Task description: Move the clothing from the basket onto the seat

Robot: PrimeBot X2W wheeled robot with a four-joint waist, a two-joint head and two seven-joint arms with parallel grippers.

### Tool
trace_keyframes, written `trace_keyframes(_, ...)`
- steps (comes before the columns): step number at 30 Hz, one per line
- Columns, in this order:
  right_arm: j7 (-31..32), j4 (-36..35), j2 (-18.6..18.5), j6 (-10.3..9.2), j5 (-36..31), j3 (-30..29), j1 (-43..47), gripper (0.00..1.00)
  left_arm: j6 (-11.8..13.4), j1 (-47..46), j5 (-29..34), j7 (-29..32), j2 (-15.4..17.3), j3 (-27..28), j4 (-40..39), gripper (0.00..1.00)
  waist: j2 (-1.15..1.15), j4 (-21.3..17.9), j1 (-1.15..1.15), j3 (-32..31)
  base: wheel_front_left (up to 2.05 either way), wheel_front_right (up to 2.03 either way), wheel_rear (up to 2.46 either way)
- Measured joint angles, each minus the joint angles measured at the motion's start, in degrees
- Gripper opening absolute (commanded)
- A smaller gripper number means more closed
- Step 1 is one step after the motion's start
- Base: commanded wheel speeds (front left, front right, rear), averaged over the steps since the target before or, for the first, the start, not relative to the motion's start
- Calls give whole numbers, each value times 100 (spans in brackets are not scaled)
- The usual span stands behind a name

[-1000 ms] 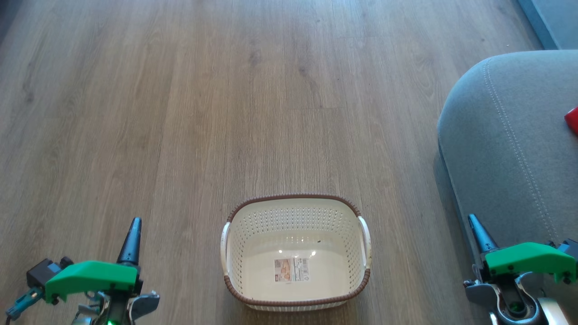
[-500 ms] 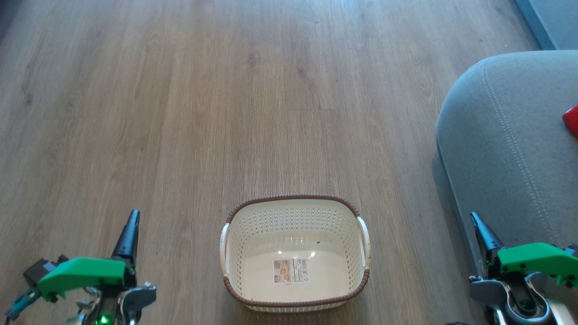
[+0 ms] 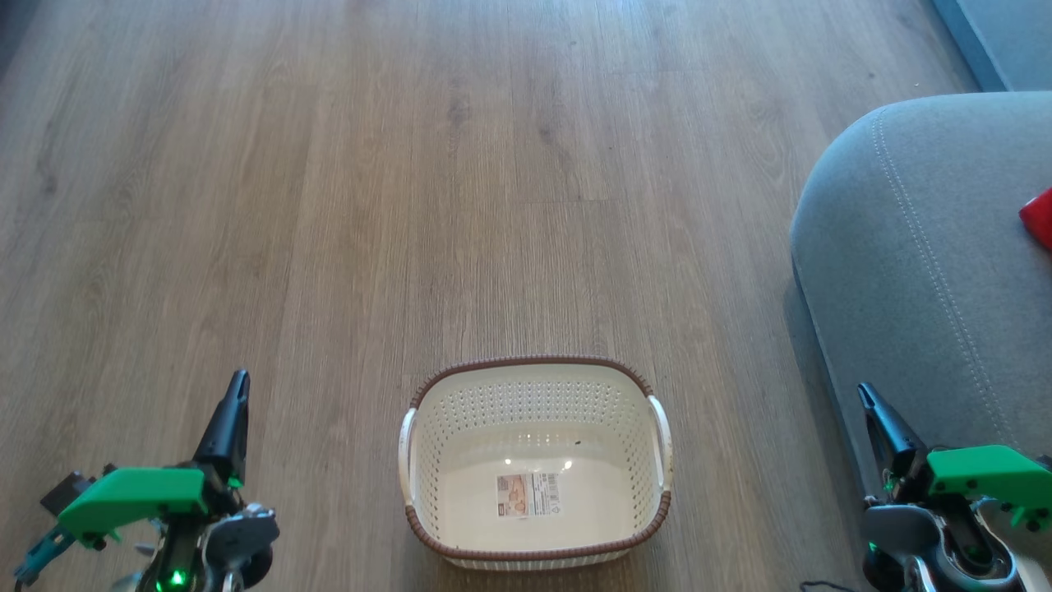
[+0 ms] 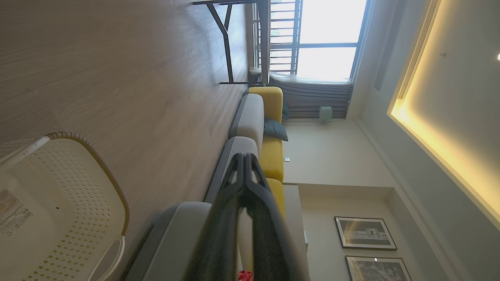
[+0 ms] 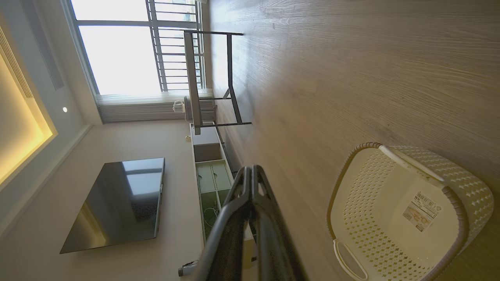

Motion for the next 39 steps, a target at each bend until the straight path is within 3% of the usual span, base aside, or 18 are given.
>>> trace_keyframes(39,41,-3,38,0,114,-31,-1,0,-2,-70,-103,9,-1,4,-19,0,0,-1,0,-1,0,0,0)
